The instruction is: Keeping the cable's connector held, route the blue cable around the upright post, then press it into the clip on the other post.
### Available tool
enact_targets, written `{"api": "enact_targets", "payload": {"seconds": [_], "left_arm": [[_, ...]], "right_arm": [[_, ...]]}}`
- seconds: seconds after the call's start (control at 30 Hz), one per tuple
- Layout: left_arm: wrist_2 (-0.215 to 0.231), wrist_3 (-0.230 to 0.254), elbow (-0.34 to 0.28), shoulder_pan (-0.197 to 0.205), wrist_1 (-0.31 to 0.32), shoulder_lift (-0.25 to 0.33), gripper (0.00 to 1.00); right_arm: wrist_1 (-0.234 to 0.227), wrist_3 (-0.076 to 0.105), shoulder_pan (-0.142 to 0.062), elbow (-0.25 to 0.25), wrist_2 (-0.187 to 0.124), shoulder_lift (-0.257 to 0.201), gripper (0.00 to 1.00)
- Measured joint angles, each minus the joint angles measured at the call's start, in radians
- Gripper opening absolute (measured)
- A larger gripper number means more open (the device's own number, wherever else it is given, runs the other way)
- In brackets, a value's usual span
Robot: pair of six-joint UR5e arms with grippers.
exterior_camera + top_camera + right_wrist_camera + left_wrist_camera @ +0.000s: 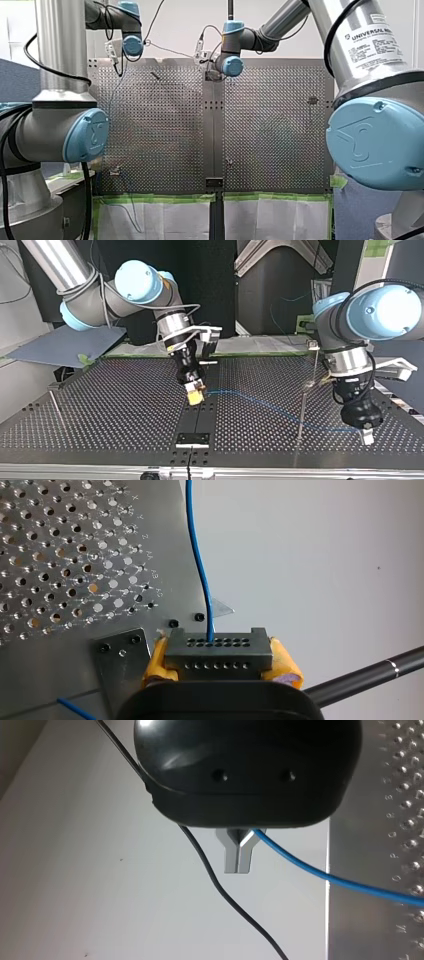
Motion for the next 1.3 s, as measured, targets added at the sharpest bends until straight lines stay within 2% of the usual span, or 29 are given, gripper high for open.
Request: {"api": "enact_targets", "payload": {"seconds": [0.2,0.37,0.57,0.87,1.07,1.3], "left_arm": [[0.049,-0.002,0.009,0.021,-0.006,-0.047,0.02],[0.066,-0.010,0.009,0.036,-0.006,-0.084,0.02],[0.079,-0.018,0.009,0.047,-0.004,-0.100,0.02],[0.137,-0.030,0.009,0.046,-0.018,-0.177,0.02],[0.143,-0.043,0.009,0.048,-0.022,-0.237,0.02],[0.164,-0.083,0.010,0.046,-0.020,-0.258,0.02]], "right_arm": [[0.000,0.000,-0.001,-0.021,-0.001,0.021,0.00],[-0.001,0.000,-0.005,-0.024,0.000,0.027,0.00],[-0.004,0.000,-0.014,-0.024,0.000,0.036,0.00],[-0.005,0.000,-0.022,-0.024,-0.012,0.070,0.00],[-0.004,-0.003,-0.026,-0.023,-0.017,0.074,0.00],[0.000,-0.010,-0.028,-0.023,-0.019,0.084,0.00]]}}
